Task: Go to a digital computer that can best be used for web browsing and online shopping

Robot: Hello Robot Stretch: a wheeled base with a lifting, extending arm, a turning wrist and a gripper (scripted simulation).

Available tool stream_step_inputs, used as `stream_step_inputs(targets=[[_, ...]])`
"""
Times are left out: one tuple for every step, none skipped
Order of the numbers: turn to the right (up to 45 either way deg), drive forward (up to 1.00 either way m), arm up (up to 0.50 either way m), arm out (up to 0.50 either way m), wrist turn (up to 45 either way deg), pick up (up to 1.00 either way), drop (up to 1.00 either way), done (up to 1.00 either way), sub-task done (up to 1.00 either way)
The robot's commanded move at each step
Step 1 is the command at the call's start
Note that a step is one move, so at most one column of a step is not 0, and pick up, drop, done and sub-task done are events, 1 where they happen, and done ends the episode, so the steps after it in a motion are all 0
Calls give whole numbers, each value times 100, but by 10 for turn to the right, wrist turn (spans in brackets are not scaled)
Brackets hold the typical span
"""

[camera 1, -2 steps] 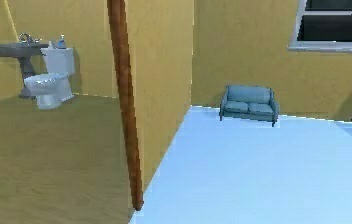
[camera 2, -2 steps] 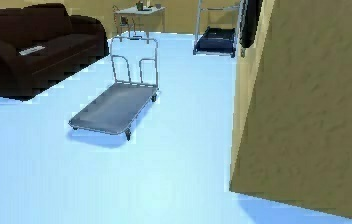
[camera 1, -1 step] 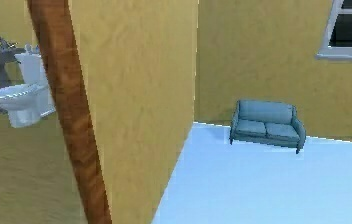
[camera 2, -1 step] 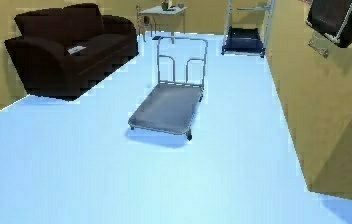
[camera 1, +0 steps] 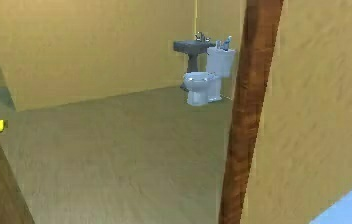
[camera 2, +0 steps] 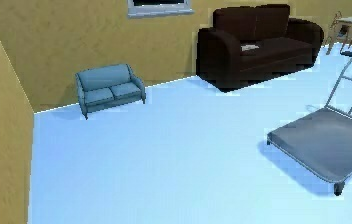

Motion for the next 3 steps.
stream_step_inputs(targets=[[-240,0,0,0,0,0,0,0,0],[0,100,0,0,0,0,0,0,0],[-420,0,0,0,0,0,0,0,0]])
